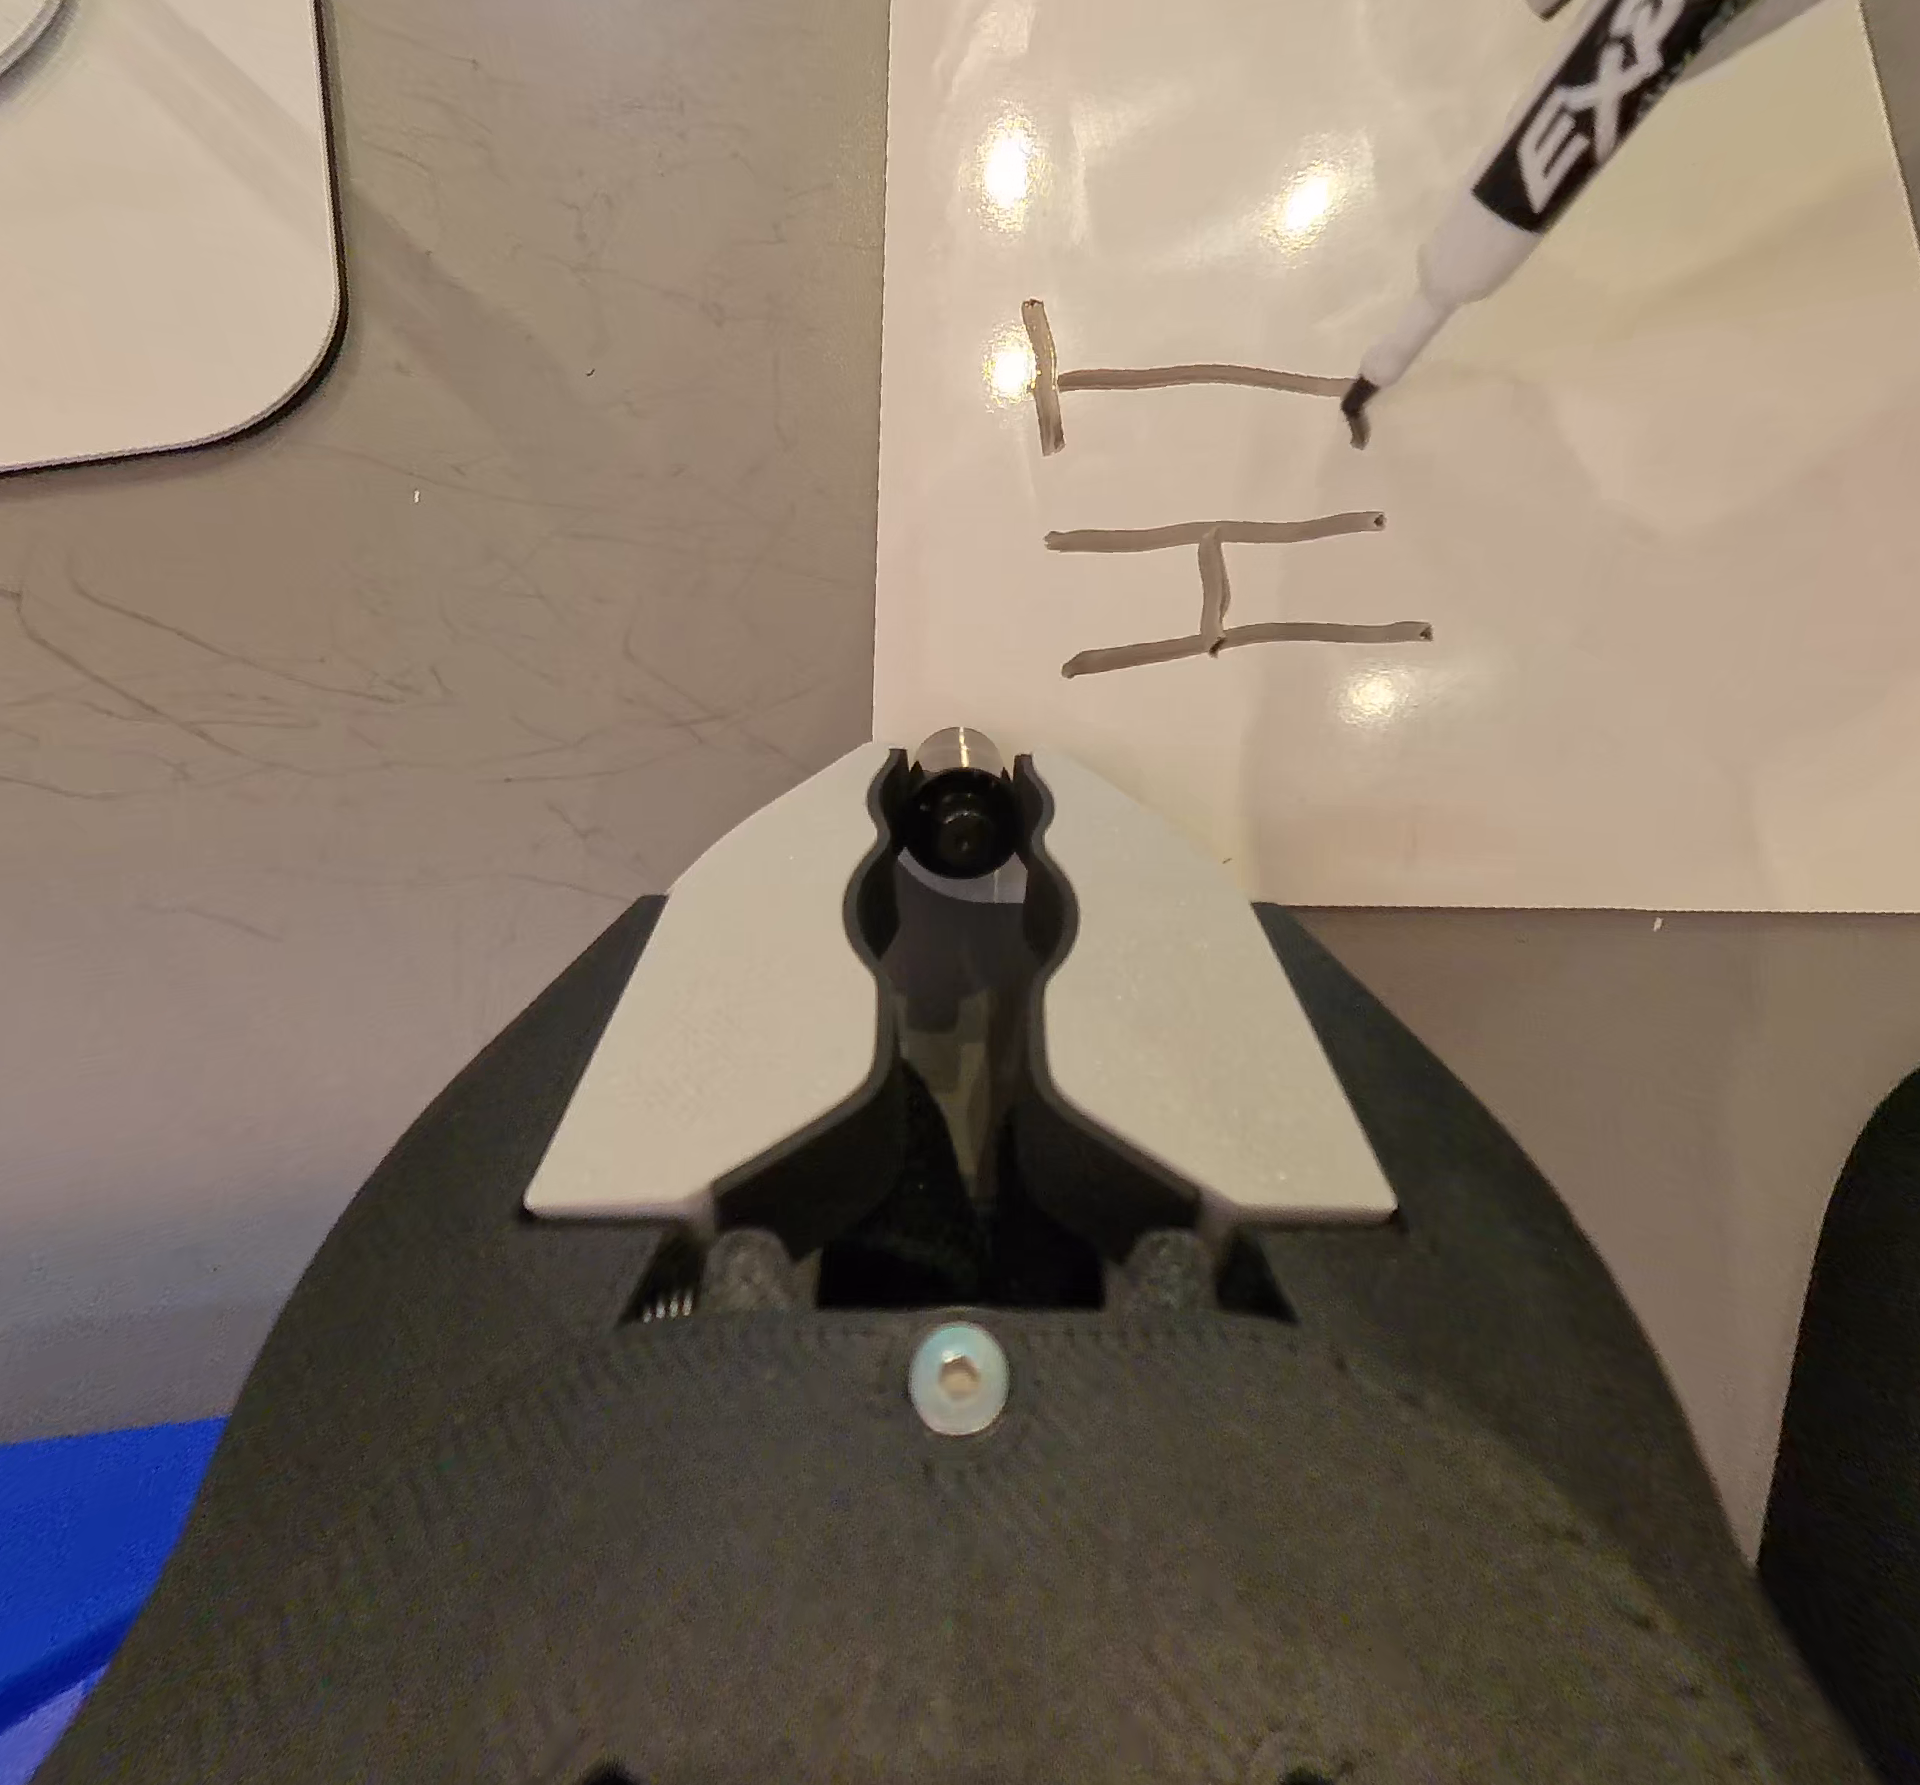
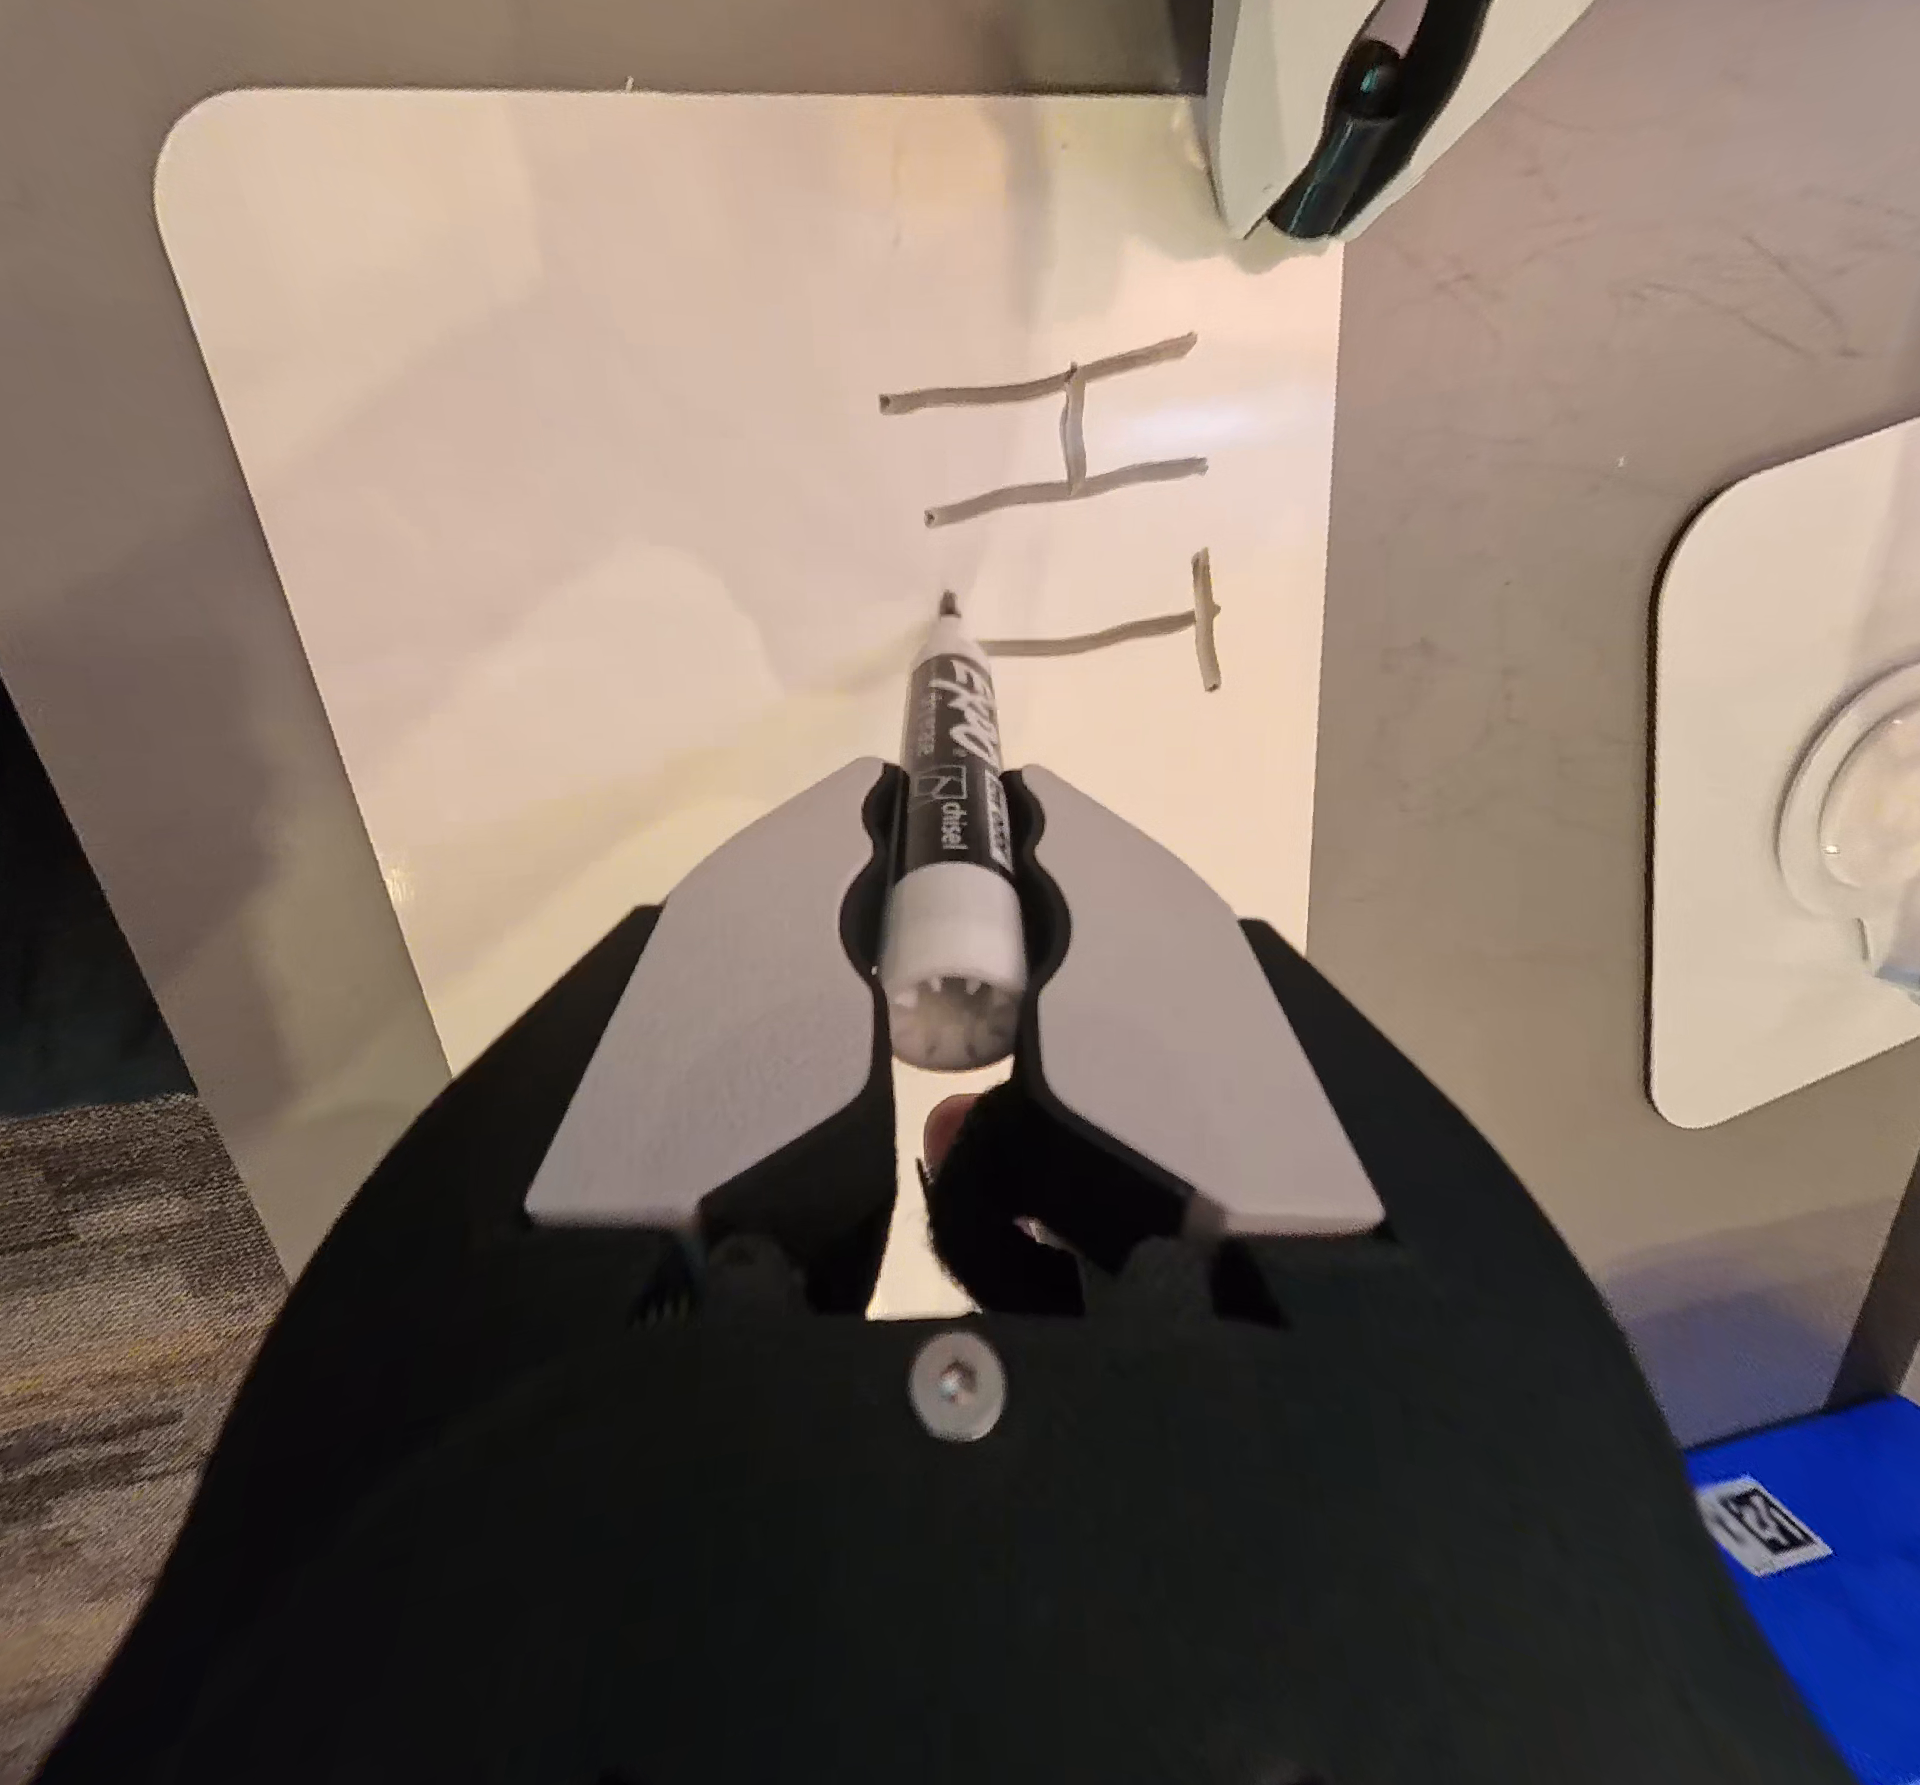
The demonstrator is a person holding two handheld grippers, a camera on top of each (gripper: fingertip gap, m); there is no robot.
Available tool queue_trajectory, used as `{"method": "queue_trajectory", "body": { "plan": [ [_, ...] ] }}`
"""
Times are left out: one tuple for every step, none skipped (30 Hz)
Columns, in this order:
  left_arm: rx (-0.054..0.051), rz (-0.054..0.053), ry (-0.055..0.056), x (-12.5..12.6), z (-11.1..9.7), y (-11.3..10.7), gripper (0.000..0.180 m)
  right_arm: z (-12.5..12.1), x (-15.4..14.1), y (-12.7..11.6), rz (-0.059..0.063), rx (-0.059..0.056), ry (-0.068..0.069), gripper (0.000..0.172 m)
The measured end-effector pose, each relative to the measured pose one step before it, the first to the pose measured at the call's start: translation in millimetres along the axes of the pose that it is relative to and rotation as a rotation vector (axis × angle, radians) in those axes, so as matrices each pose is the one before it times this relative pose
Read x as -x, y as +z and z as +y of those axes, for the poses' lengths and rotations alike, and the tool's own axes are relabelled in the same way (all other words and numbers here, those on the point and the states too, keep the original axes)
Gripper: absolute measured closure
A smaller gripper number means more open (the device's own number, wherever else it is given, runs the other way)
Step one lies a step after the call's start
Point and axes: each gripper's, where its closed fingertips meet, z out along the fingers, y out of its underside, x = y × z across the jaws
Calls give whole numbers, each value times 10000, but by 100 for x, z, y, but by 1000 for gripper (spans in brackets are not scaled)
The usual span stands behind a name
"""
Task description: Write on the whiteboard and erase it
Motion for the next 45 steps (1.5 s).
{"method": "queue_trajectory", "body": {
  "plan": [
    [0,3,-2,4,2,-2,160,418,-146,-109,83,151,6,151],
    [1,-2,2,-5,6,9,160,515,-86,-134,39,142,32,151],
    [1,-2,2,4,1,-1,160,580,-98,-146,36,118,74,151],
    [0,2,-2,-4,0,0,160,561,-97,-112,34,65,91,151],
    [0,5,-5,2,-5,4,160,379,27,-91,-40,-19,103,152],
    [1,2,-2,5,3,-3,160,276,41,-80,-54,-15,98,151],
    [-1,2,-2,-2,-8,7,160,135,-41,-67,28,-29,35,151],
    [0,1,-2,-3,-1,0,160,-113,-143,-151,49,-185,120,151],
    [1,-5,3,8,1,-1,160,-276,-258,-286,45,-291,237,151],
    [1,-5,1,-2,0,2,160,-69,-435,-291,143,-134,131,152],
    [1,-2,-1,2,1,-1,160,281,-649,-160,291,119,-23,151],
    [0,2,-3,-4,-1,0,160,318,-720,-70,281,125,10,151],
    [-2,4,-4,2,6,6,160,154,-505,13,72,-5,120,151],
    [0,0,0,0,-1,0,160,146,-460,94,44,-17,68,151],
    [-1,-1,1,1,-1,1,160,293,-608,170,151,76,3,151],
    [-1,1,-1,-2,-1,0,160,413,-561,245,115,152,36,151],
    [1,0,1,2,2,-1,160,316,-475,254,88,100,8,151],
    [-1,1,0,0,-1,0,160,197,-435,228,83,42,19,151],
    [-1,3,-2,5,0,-2,160,40,-315,193,14,-38,53,151],
    [0,2,-2,-4,0,0,160,-73,-221,171,-19,-87,62,151],
    [0,2,-1,6,1,-2,160,-79,-202,175,13,-50,31,151],
    [0,0,0,0,0,0,160,-60,-96,172,-9,4,-9,151],
    [1,-1,1,2,1,-1,160,-41,21,178,-36,42,-62,151],
    [0,2,-1,-3,1,0,160,-54,28,151,-22,41,-65,151],
    [-1,2,-2,5,1,-2,160,-12,26,145,-2,63,-61,151],
    [0,1,-1,-1,0,0,160,130,86,156,-29,129,-73,151],
    [0,1,0,-1,0,0,160,32,68,27,2,34,-63,151],
    [-1,1,-1,-2,-1,1,160,74,146,-84,-61,36,15,151],
    [-1,1,0,-1,-1,1,160,146,247,-127,-65,33,-58,151],
    [0,-1,0,2,1,0,160,183,315,-175,-94,41,-36,151],
    [0,2,-2,-4,0,0,160,223,388,-199,-109,38,-1,151],
    [0,2,-2,6,2,-2,160,258,442,-211,-87,57,-29,151],
    [0,1,0,-1,-1,0,160,296,501,-244,-71,84,-58,151],
    [0,-1,1,1,-7,-7,160,268,559,-249,-80,78,-35,151],
    [0,-1,0,1,0,0,160,188,646,-239,-108,25,-40,151],
    [1,-1,0,2,1,0,160,140,668,-221,-118,1,-21,151],
    [2,-3,3,-3,1,1,160,56,667,-196,-116,-2,-18,151],
    [1,-1,2,-4,-8,8,160,-24,543,-134,-41,1,-60,151],
    [2,0,2,2,3,-1,160,-223,414,-52,-12,-37,-49,152],
    [4,-3,5,-8,-5,8,160,-456,351,28,-46,-123,-43,151],
    [4,-4,5,2,-4,6,160,-659,288,107,-87,-206,-29,151],
    [1,-5,3,-4,7,-5,160,-547,-84,186,69,-120,-52,151],
    [0,-5,1,-3,-2,3,160,-295,-369,173,139,13,-57,151],
    [0,-5,2,-4,5,-4,160,-163,-388,131,71,32,-4,152],
    [0,-4,1,6,-1,0,160,-188,-249,75,-51,-66,43,152]
  ]
}}
